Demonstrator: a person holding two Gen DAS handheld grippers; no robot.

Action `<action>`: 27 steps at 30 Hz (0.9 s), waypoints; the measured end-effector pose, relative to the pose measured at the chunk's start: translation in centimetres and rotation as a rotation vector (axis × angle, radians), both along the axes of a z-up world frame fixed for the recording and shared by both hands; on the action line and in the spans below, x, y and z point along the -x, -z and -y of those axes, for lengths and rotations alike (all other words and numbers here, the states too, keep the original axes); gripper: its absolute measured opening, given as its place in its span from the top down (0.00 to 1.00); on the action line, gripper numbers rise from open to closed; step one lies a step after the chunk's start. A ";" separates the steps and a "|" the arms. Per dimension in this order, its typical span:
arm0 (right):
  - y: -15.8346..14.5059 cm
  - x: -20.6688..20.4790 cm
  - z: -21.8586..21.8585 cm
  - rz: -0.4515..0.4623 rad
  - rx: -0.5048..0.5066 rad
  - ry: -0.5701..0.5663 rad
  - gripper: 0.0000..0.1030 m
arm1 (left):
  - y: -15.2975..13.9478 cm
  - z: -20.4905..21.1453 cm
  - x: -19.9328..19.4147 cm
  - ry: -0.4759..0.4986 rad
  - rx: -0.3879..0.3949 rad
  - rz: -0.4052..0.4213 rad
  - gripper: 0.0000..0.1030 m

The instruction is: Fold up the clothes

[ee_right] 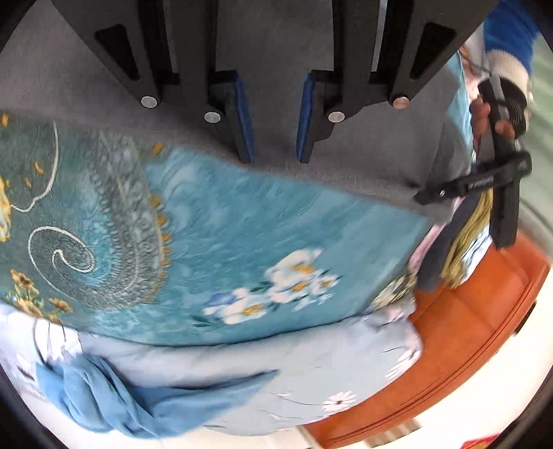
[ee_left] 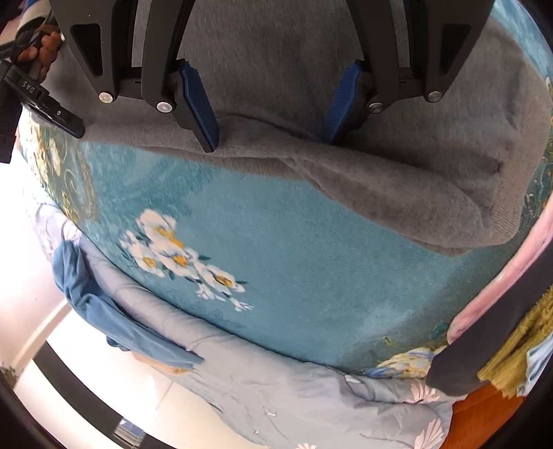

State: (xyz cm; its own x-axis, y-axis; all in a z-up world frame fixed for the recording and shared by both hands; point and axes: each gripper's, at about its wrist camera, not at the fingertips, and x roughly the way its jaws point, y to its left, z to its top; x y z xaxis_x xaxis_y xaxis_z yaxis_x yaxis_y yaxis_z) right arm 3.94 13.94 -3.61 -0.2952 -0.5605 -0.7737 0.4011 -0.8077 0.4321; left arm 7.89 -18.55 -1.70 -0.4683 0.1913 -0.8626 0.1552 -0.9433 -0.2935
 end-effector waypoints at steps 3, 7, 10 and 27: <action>0.8 1.0 -0.5 0.049 0.032 0.027 0.75 | 0.5 1.1 0.4 -0.015 -0.064 0.013 0.36; -0.2 0.7 -1.7 0.026 0.048 0.043 0.75 | -0.1 2.9 -0.7 -0.039 -0.162 -0.011 0.36; -2.2 -0.9 -3.8 -0.035 0.079 0.066 0.75 | -2.1 4.8 -3.8 -0.079 -0.168 -0.078 0.36; -4.7 -16.4 -35.0 -0.060 0.113 0.880 0.56 | -0.5 11.5 -11.2 -0.407 -0.139 -0.067 0.33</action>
State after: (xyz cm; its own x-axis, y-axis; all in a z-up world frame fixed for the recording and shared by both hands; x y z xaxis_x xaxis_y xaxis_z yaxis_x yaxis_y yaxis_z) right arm 20.36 48.92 1.11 -0.6937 -0.1831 -0.6966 -0.3205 -0.7876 0.5262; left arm 19.13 -30.08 -1.17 -0.5840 0.0918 -0.8065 0.4821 -0.7601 -0.4356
